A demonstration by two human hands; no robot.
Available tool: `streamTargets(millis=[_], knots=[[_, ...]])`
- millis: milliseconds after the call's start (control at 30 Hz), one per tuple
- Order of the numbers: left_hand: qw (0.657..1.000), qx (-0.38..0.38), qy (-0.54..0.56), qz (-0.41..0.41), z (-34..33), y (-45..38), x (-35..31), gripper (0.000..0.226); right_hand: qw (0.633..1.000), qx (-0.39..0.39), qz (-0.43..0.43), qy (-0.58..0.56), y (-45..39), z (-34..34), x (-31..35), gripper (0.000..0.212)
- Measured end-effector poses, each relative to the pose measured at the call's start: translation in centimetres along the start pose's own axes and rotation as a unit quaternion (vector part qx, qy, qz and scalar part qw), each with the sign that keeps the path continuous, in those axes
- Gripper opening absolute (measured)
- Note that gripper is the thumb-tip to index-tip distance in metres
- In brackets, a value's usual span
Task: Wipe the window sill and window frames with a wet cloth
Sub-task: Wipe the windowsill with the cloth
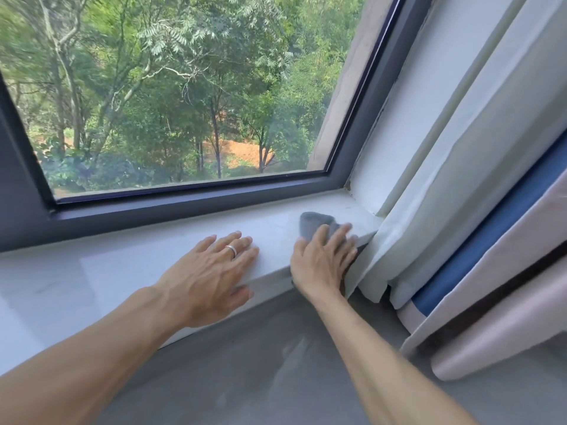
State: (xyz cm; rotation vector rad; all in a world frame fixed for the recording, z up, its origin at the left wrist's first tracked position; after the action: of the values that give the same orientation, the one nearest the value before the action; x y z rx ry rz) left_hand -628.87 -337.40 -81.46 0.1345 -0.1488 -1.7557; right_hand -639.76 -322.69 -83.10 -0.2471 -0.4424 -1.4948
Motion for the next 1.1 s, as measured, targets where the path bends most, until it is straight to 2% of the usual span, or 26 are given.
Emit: streamTargets(millis=[67, 100, 167, 233, 267, 333, 400, 467, 533, 633, 667, 700, 800, 867, 900, 967, 1067, 1100], knots=[[1.000, -0.003, -0.002, 0.005, 0.3, 0.0, 0.2, 0.074, 0.975, 0.034, 0.166, 0.143, 0.6, -1.0, 3.9, 0.064], [1.000, -0.001, -0.001, 0.003, 0.4, 0.2, 0.3, 0.077, 0.962, 0.071, 0.198, 0.172, -0.3, -1.1, 4.4, 0.063], [1.000, 0.004, 0.012, -0.006, 0.4, 0.8, 0.6, 0.088, 0.959, 0.128, 0.171, 0.189, -3.4, -0.5, 3.7, 0.062], [0.999, 0.020, 0.023, -0.008, -0.2, 1.5, 1.1, 0.099, 0.972, 0.098, 0.093, 0.193, -6.0, 1.1, 2.1, 0.062], [1.000, 0.022, 0.021, 0.002, -0.5, 2.3, 2.1, 0.101, 0.974, 0.081, 0.084, 0.197, -6.1, 0.6, 3.4, 0.062], [1.000, 0.023, 0.015, 0.008, -0.6, 2.9, 2.8, 0.101, 0.965, 0.094, 0.151, 0.193, -3.8, -2.0, 7.0, 0.063], [1.000, 0.016, 0.011, 0.011, -0.5, 3.5, 3.4, 0.096, 0.933, 0.139, 0.280, 0.178, 0.7, -4.9, 11.3, 0.058], [1.000, 0.013, 0.015, 0.013, -0.7, 4.1, 4.0, 0.097, 0.908, 0.157, 0.345, 0.178, 3.0, -5.9, 12.2, 0.052], [0.999, 0.017, 0.029, 0.017, -0.9, 5.1, 4.6, 0.099, 0.925, 0.141, 0.303, 0.182, 1.4, -4.7, 10.3, 0.051], [0.999, 0.012, 0.031, 0.027, -1.0, 6.2, 5.4, 0.097, 0.977, 0.060, 0.098, 0.177, -2.7, -1.4, 6.1, 0.054], [0.999, 0.009, 0.030, 0.034, -1.1, 6.7, 5.8, 0.097, 0.981, 0.056, 0.075, 0.172, -2.7, -1.7, 6.5, 0.056], [0.999, 0.006, 0.030, 0.039, -1.1, 6.7, 6.2, 0.098, 0.979, 0.062, 0.093, 0.171, -2.1, -2.5, 7.9, 0.057], [0.998, 0.006, 0.033, 0.048, -1.3, 7.1, 7.3, 0.107, 0.946, 0.121, 0.251, 0.163, 3.6, -6.6, 14.0, 0.057], [0.998, 0.003, 0.031, 0.051, -1.4, 7.2, 7.6, 0.113, 0.918, 0.136, 0.325, 0.182, 7.2, -7.6, 15.0, 0.054], [0.998, -0.001, 0.030, 0.050, -1.4, 7.4, 7.6, 0.113, 0.913, 0.132, 0.335, 0.193, 7.4, -7.4, 14.3, 0.054], [0.999, -0.004, 0.026, 0.043, -1.4, 7.8, 7.3, 0.108, 0.932, 0.108, 0.282, 0.199, 4.5, -5.7, 11.1, 0.053], [0.999, 0.003, 0.029, 0.035, -1.5, 8.5, 7.0, 0.107, 0.982, 0.060, 0.099, 0.148, 0.4, -2.4, 5.7, 0.053], [0.999, 0.003, 0.034, 0.037, -1.4, 8.6, 7.1, 0.110, 0.984, 0.047, 0.096, 0.141, 0.9, -2.6, 6.1, 0.053]])
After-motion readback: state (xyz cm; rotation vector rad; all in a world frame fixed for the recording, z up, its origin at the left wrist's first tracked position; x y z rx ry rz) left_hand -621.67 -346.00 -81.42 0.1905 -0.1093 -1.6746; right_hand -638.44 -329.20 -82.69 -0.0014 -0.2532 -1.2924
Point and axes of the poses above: each hand's wrist, its own y-axis away from the middle knuckle, its own z-axis out of the back of the hand, x = y × z, the point moved 10 cm from there along -y, towards the middle knuckle, and after that the axes turned 11 degrees about x, right-handed, at the moved point
